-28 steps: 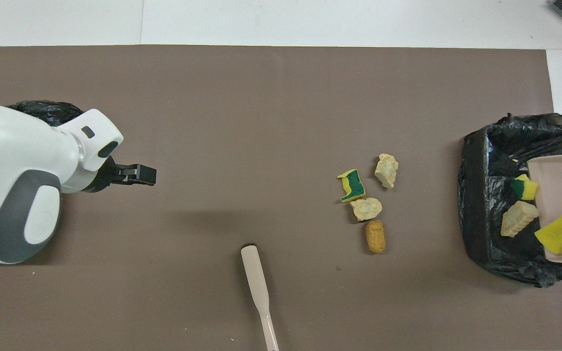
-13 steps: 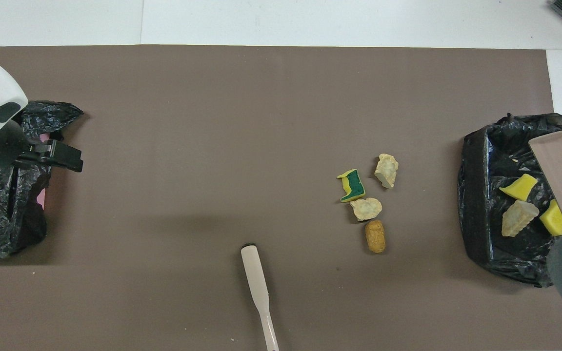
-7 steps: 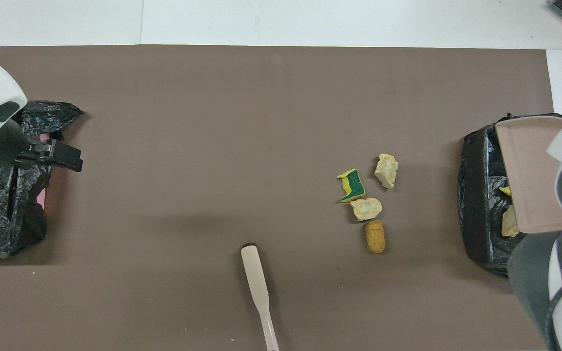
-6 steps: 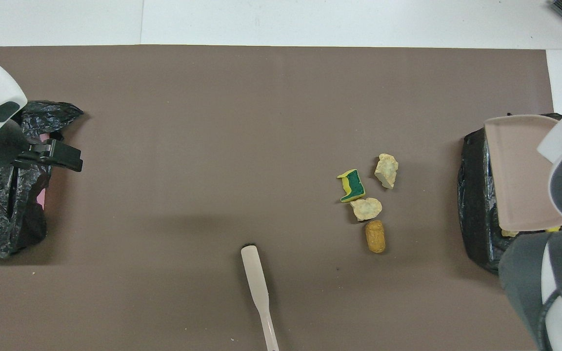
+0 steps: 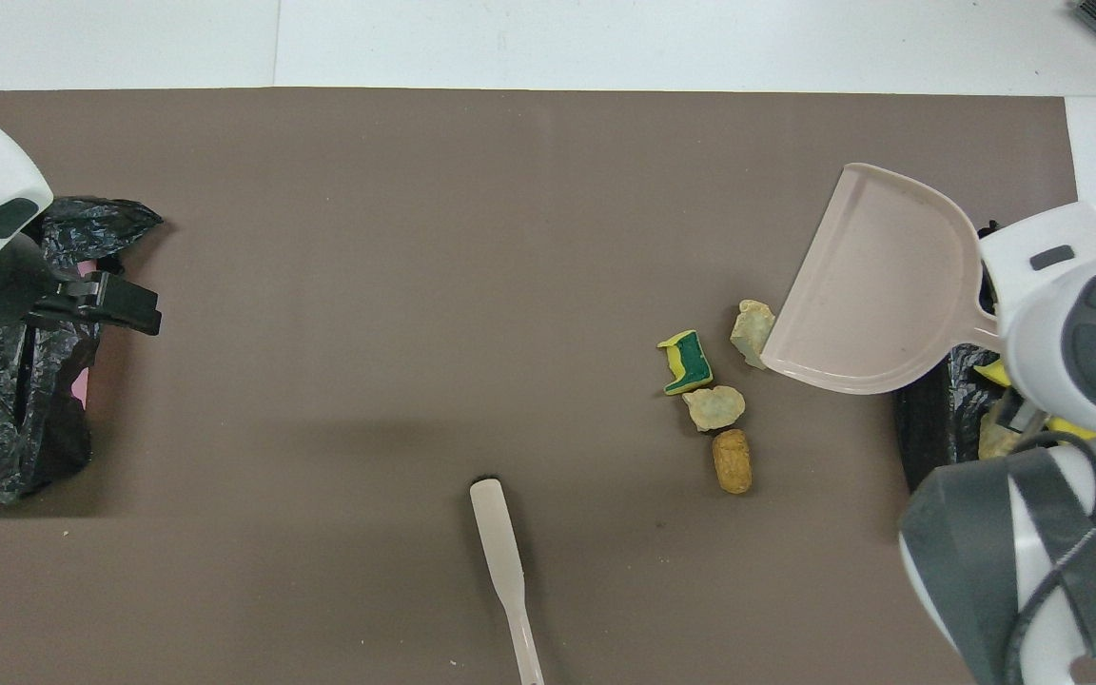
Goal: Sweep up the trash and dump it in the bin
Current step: 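Bring the empty dustpan back to the table center with the right gripper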
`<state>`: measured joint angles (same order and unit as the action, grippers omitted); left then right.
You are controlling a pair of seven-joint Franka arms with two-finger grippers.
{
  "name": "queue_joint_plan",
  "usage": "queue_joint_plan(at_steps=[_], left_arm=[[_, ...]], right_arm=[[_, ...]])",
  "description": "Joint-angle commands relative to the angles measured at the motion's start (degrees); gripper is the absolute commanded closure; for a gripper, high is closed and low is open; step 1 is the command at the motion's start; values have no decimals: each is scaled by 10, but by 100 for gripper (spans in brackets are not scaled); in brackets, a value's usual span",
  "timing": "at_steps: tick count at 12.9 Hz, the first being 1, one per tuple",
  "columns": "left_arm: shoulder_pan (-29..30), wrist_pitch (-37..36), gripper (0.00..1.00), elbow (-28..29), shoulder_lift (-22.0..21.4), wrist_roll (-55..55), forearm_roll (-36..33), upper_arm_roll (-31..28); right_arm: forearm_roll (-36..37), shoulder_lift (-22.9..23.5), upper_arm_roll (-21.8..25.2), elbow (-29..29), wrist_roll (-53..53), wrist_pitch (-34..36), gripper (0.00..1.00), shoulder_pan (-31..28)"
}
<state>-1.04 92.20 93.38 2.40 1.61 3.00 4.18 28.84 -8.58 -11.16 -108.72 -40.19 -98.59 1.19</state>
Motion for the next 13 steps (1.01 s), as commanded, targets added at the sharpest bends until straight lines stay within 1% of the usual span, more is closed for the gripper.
queue_joint_plan(at_steps=[1,4,5,6,7,8,9,10,12,13], left_arm=[[5,-6,0,-14,8,3,-9,4],[5,-6,0,-14,8,3,-9,4],[5,-6,0,-14,8,3,-9,4],[5,-6,0,-14,8,3,-9,4],[5,-6,0,-14,8,3,-9,4],[5,-6,0,-14,8,3,-9,4],[5,-6,0,-14,8,3,-9,4],[5,-6,0,-14,8,3,-9,4],[5,-6,0,-14,8,3,-9,4],[5,-6,0,-14,8,3,-9,4]], right_arm=[[-62,57,-5,59,178,28,100,46],[-109,150,-5,133,395,35,100,115],[-145,192,-5,167,471,31,100,123],[-199,230,-5,206,537,19,100,126],[-230,260,-5,238,576,6,100,135],[-245,292,-5,266,625,-17,100,152],[-257,318,-5,277,683,-47,100,171],[-259,337,-5,282,717,-74,100,193],[-259,376,-5,292,764,-140,100,208],[-259,412,-5,323,800,-171,100,229]])
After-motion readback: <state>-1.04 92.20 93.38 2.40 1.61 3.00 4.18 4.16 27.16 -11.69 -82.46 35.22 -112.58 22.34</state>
